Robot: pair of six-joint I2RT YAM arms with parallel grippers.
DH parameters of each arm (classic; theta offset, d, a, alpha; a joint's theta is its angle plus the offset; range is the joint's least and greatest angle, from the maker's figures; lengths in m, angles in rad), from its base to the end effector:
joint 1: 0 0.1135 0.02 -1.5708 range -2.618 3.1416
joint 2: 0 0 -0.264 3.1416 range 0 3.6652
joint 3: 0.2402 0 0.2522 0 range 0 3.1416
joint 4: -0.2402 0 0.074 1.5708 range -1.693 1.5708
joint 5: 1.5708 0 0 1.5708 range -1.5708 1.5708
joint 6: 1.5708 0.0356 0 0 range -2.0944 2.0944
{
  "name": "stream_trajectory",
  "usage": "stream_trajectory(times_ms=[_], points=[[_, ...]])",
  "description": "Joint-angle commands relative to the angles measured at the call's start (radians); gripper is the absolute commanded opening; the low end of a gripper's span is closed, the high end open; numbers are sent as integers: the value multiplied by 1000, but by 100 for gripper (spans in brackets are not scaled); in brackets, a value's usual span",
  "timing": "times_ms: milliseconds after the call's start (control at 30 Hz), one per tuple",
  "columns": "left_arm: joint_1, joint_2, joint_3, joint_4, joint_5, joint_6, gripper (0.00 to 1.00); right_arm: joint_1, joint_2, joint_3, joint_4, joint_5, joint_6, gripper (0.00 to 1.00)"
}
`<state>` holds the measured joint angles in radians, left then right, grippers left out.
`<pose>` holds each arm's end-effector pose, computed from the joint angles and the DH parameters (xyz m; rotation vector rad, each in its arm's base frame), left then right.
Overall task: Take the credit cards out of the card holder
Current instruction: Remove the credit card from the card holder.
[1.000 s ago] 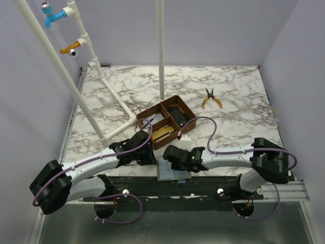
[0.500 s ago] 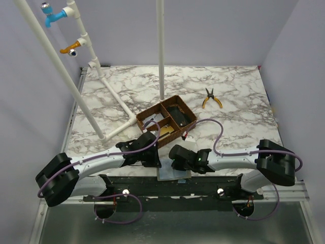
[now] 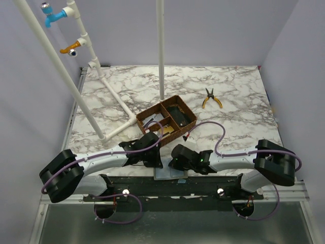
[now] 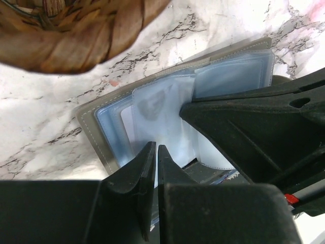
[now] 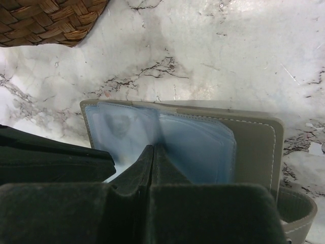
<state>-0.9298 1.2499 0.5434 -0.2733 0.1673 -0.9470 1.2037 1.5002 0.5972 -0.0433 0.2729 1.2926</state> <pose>0.1285 -0.1821 0.1600 0.0475 2.8071 -0.8282 0.1035 0.2425 0.1338 0.2314 2.6008 0.6850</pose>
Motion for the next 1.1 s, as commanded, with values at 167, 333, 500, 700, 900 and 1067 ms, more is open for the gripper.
stream_trajectory(times_ms=[167, 333, 500, 700, 900, 1067], points=[[-16, 24, 52, -40, -48, 7, 5, -10, 86, -112, -173, -55, -5, 1], [-17, -15, 54, -106, -115, 20, 8, -15, 108, -107, -161, -64, -17, 1], [-17, -28, 38, -109, -119, 29, 8, -20, 118, -106, -149, -69, -24, 1], [-17, -29, 37, -108, -113, 39, 8, -21, 123, -102, -145, -71, -29, 1], [-17, -65, 38, -134, -145, 26, 9, -21, 124, -112, -138, -75, -24, 1], [-17, -73, 32, -139, -151, 22, 8, -20, 123, -117, -135, -76, -23, 1]])
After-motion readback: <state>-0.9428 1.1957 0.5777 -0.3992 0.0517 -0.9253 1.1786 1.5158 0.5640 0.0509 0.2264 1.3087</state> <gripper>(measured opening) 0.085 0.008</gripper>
